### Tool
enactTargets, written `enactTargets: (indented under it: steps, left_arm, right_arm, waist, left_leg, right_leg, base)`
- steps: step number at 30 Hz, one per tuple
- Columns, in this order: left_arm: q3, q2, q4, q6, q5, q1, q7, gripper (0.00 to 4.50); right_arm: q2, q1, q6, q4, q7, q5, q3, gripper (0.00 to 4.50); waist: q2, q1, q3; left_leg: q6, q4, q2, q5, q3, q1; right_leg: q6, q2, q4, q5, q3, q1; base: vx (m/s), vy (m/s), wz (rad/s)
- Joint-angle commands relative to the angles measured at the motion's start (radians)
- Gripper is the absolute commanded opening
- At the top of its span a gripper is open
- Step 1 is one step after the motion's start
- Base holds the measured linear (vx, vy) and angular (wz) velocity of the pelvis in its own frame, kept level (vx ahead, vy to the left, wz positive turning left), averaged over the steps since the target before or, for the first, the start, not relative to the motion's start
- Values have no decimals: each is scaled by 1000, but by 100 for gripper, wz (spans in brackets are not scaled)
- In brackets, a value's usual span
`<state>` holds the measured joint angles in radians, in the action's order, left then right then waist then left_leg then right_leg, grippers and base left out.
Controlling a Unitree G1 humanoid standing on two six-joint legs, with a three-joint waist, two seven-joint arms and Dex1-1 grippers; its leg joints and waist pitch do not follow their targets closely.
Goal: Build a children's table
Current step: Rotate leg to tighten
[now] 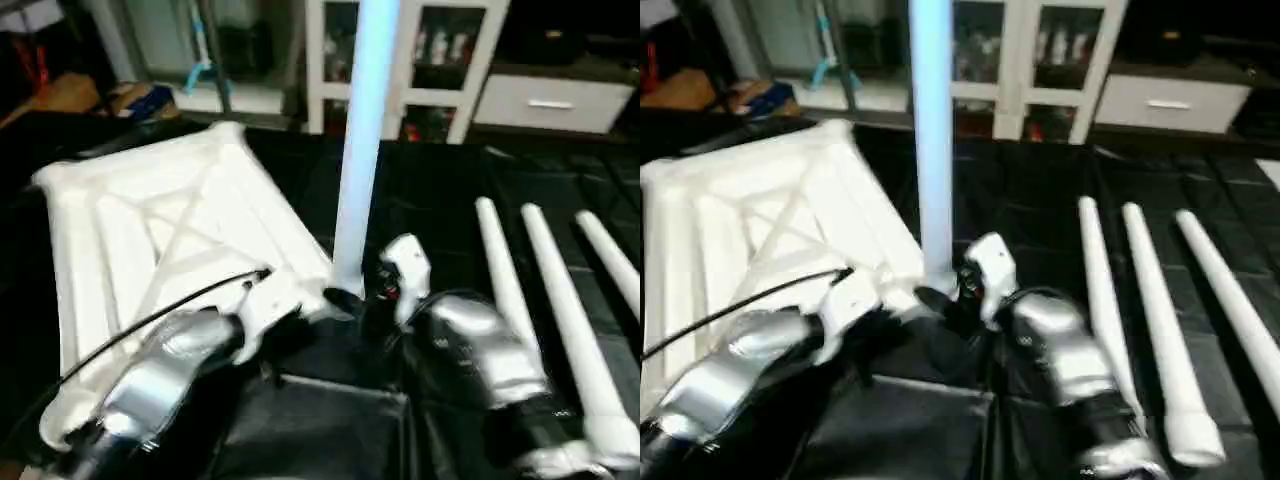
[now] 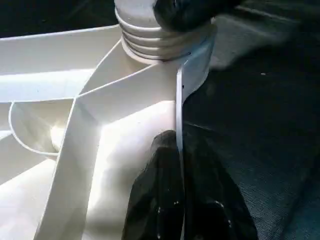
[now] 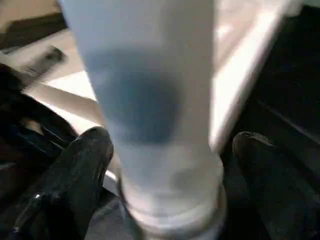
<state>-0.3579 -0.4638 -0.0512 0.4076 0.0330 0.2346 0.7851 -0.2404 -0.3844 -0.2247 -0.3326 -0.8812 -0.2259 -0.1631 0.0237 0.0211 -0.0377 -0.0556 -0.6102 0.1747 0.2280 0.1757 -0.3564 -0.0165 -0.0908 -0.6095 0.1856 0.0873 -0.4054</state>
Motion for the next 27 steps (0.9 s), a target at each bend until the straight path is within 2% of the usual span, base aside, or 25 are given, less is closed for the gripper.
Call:
enactTargets:
  steps: [1,4,8,9,13,17,18,22,23,27]
  left_arm:
    - [-12,-24,-25,-12,-11,-25,22,0]
    - [6,-49,-55,-19,-33,-45,46,0]
    - [10,-61,-60,-27,-36,-52,56,0]
    - [11,-60,-60,-28,-34,-53,58,0]
    - [8,-53,-63,-20,-35,-46,58,0]
    - [3,-53,-64,-18,-42,-43,56,0]
    - [2,-54,-64,-19,-44,-44,57,0]
    - [-2,-53,-65,-18,-43,-45,60,0]
    - [-2,-52,-65,-17,-43,-45,61,0]
    - [-3,-51,-66,-16,-42,-47,62,0]
  right_arm:
    - [-39,10,3,31,-76,-14,-12,411]
    - [-85,19,12,45,-138,-24,-10,411]
    - [-108,23,12,45,-175,-27,-17,411]
    - [-110,23,16,42,-178,-23,-20,411]
    - [-99,19,32,18,-167,-6,-28,411]
    - [-89,19,31,21,-165,-13,-27,385]
    - [-87,20,31,22,-166,-14,-27,367]
    - [-82,20,34,18,-175,-11,-31,350]
    - [-81,20,36,16,-175,-10,-32,325]
    - [-78,21,35,15,-173,-11,-30,307]
  waist:
    - [-5,2,52]
    - [-9,8,51]
    - [-9,10,48]
    - [-8,11,48]
    - [-10,9,50]
    - [-9,11,52]
    - [-9,11,52]
    - [-9,11,52]
    - [-9,11,52]
    - [-10,11,53]
  left_leg:
    - [109,75,57,73,-16,-3]
    - [100,75,56,84,-14,-1]
    - [92,77,55,111,-14,-3]
    - [85,77,56,119,-15,-1]
    - [79,76,56,103,-16,-2]
    - [92,74,55,71,-16,-3]
    - [94,73,54,70,-15,-3]
    - [94,73,55,73,-15,-1]
    - [93,73,55,74,-15,-1]
    - [96,71,54,62,-15,-2]
  right_leg:
    - [-261,-57,57,86,-56,53]
    - [-262,-59,58,107,-57,54]
    - [-248,-60,65,158,-58,54]
    - [-245,-60,66,173,-58,53]
    - [-244,-59,63,153,-58,53]
    - [-255,-59,58,110,-58,56]
    - [-256,-59,58,108,-57,56]
    - [-257,-58,58,115,-57,55]
    - [-257,-58,58,114,-57,56]
    - [-258,-58,56,104,-57,57]
  base:
    - [0,0,0]
    - [0,0,0]
    - [0,0,0]
    - [0,0,0]
    - [0,0,0]
    - [0,0,0]
    - [0,0,0]
    - [0,0,0]
    - [0,0,0]
    - [0,0,0]
